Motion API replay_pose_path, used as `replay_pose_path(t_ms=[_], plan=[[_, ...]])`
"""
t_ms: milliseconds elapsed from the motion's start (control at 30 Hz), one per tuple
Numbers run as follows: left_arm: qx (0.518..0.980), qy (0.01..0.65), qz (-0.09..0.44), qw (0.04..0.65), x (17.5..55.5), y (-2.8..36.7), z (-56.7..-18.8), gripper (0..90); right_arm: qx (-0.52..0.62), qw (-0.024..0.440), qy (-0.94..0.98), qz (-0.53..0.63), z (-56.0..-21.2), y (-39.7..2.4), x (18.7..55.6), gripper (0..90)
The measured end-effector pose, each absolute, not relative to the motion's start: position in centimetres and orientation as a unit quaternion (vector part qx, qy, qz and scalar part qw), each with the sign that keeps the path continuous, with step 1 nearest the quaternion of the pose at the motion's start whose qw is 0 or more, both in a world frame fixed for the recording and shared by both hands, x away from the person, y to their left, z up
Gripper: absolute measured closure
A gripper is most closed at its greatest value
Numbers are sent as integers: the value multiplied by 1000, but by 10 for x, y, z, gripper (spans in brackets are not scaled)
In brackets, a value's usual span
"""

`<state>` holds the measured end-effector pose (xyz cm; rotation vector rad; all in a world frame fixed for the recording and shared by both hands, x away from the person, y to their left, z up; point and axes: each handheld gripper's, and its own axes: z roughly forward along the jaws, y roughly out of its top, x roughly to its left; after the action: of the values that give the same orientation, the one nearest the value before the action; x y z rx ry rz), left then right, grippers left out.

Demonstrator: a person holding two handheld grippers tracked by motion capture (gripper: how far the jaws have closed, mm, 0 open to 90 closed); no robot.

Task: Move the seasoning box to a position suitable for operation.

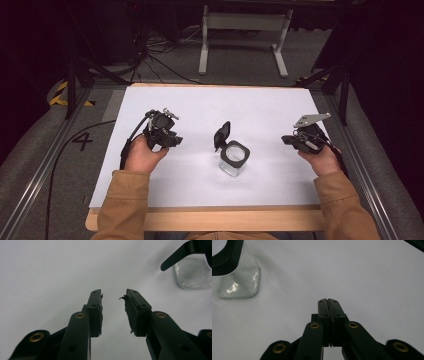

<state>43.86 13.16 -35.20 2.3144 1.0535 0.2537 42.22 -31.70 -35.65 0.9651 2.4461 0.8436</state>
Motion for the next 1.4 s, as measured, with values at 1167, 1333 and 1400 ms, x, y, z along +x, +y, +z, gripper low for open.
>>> replay_pose_path(t_ms=[1167, 1333, 1400], plan=[[885, 289, 55, 361, 425, 67, -314, 881, 329, 164, 874, 318, -358, -315, 389, 898], [889, 278, 51, 359, 426, 58, -314, 884, 324, 150, 879, 316, -363, -309, 386, 898], [890, 274, 52, 360, 426, 56, -314, 884, 323, 145, 881, 314, -365, -308, 385, 898]])
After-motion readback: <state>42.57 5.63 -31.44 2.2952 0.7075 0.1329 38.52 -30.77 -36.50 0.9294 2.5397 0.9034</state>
